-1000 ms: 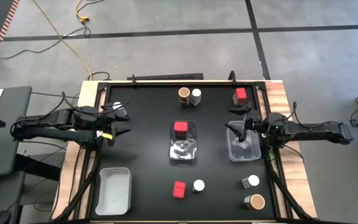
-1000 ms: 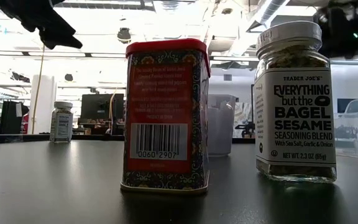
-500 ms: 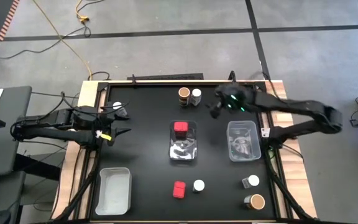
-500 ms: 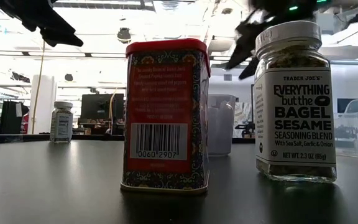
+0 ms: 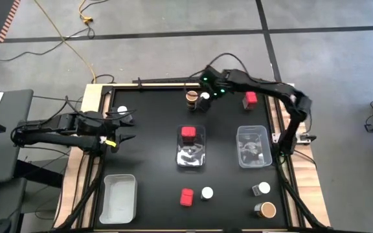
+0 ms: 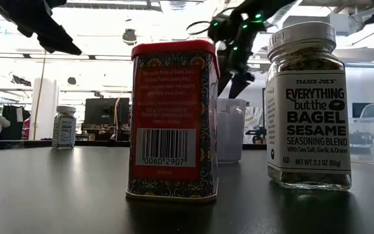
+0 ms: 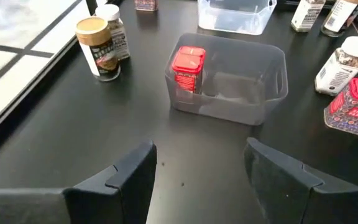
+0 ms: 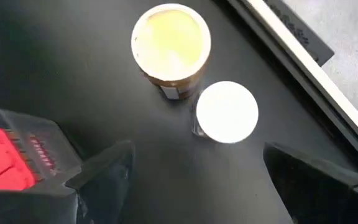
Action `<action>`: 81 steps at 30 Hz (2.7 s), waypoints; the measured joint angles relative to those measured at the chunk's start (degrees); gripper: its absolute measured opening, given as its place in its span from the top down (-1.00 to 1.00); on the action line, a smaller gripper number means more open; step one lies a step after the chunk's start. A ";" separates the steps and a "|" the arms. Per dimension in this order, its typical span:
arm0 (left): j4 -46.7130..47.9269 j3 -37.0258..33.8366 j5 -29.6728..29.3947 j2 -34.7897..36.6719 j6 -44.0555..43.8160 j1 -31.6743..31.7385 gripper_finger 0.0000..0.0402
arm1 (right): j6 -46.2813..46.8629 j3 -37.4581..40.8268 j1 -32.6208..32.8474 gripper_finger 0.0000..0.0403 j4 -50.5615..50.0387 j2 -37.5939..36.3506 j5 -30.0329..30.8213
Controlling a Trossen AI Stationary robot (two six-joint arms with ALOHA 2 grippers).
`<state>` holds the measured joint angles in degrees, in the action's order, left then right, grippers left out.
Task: Sort spices by type
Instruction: Put the white seasoning bottle into the transparent bin
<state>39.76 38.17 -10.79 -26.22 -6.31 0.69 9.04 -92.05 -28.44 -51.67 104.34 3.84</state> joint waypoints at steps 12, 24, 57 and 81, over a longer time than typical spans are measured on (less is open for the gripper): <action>-0.16 0.00 0.00 0.02 0.05 -0.02 -0.15 | -3.84 -10.76 -2.93 -0.91 -7.71 12.37 0.01; -0.17 0.00 -0.04 0.00 0.09 -0.02 -0.15 | -8.07 -10.67 -4.66 -0.85 -7.87 15.15 -2.96; -0.17 0.00 -0.02 0.00 -0.34 0.00 -0.15 | -10.54 -10.83 -4.55 -0.10 -15.71 15.63 -3.95; -0.10 -0.02 0.53 -0.02 -1.56 -0.01 -0.15 | 1.97 -8.55 20.69 -0.10 -38.20 -21.24 1.95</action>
<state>39.66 38.15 -10.26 -26.24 -7.87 0.68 11.01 -100.60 -7.75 -89.87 83.11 5.79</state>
